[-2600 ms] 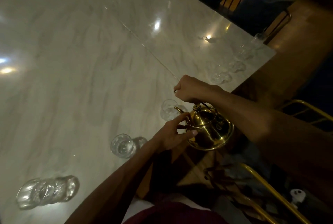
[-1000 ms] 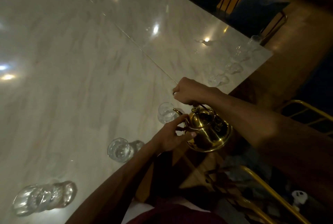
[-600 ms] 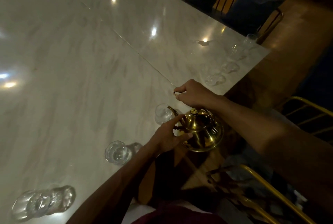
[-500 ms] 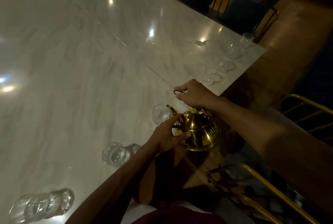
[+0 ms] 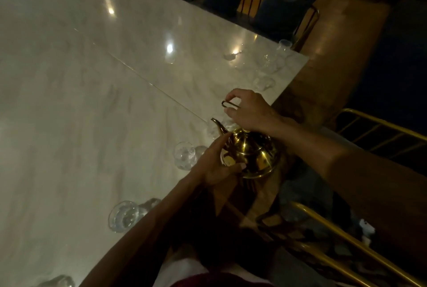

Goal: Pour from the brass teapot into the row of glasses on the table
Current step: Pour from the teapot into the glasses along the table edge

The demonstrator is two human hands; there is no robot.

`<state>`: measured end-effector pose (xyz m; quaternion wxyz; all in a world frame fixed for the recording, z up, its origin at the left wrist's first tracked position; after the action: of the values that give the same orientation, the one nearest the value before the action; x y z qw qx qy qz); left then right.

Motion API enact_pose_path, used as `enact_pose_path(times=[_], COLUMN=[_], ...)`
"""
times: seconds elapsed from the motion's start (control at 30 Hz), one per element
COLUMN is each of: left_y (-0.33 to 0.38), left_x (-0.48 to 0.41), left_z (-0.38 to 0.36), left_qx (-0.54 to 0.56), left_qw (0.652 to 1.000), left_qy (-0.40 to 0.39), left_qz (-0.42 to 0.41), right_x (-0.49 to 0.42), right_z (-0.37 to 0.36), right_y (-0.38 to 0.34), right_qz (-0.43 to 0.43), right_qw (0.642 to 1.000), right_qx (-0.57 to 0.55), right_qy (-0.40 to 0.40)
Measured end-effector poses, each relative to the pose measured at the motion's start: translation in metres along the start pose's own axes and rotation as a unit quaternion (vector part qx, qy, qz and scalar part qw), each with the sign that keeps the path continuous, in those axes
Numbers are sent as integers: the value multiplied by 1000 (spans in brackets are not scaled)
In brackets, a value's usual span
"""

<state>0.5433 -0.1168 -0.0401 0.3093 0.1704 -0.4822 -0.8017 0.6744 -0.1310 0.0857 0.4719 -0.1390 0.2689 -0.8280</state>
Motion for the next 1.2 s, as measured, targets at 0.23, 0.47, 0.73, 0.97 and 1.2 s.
enact_pose_path(times=[0.23,0.47,0.73,0.97,1.2], left_y=[-1,-2,-14,-21,-22], left_x=[-21,-41,-59,-65,-68], left_z=[-5,-3,0,4,1], left_qx=[32,43,57,63,67], left_qw=[998,995,989,986,984], left_qy=[-52,-89,-124,-145,-157], left_qz=[14,23,50,57,47], right_x=[-20,-46,-76,-92,-97], right_z=[3,-6,-21,-29,-31], right_y=[-1,-6,-7,-2,7], right_qz=[-11,-7,-32,-50,-63], right_qw=[999,996,994,991,989], right_qx=[34,84,103,119,126], right_qy=[12,-19,-37,-41,-39])
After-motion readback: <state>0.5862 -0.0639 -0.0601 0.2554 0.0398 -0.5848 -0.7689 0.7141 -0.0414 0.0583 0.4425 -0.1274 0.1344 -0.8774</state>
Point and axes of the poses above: each hand's wrist, its own x-axis away from the middle knuckle, its own z-axis out of the back of the hand, y = z × x, the point moved 4 cm from there along -x, towards the middle knuckle, and after that the axes turned 8 degrees about y, right-handed, at the moved point
